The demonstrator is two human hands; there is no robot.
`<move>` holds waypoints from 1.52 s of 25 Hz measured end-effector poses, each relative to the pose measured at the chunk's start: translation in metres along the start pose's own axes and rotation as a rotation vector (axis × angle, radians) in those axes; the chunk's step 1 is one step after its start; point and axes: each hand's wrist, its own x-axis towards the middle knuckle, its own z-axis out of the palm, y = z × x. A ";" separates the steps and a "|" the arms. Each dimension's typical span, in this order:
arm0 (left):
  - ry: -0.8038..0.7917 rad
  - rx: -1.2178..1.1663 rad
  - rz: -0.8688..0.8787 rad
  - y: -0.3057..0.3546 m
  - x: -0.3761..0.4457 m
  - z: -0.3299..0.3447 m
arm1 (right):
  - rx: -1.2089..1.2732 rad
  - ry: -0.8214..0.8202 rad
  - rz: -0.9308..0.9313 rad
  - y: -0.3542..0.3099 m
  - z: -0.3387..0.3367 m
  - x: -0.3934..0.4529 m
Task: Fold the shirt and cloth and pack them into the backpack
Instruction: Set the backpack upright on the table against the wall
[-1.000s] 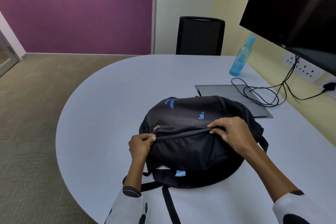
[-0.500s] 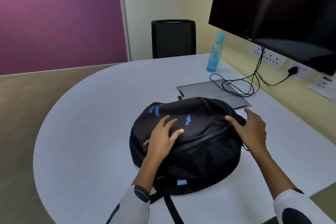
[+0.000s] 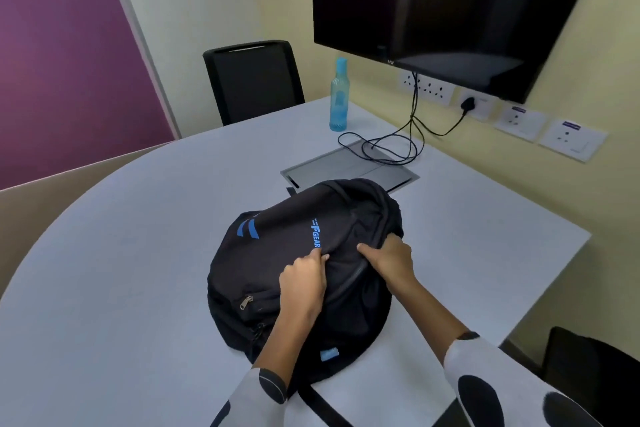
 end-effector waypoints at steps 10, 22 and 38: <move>0.376 -0.416 0.107 0.034 0.031 -0.020 | 0.080 0.167 -0.340 -0.072 -0.049 0.028; 0.238 -0.481 0.445 0.149 0.104 0.013 | -0.030 0.329 -0.706 -0.093 -0.177 0.119; -0.144 0.004 0.781 0.344 0.246 0.146 | -0.130 0.688 -0.500 0.029 -0.427 0.282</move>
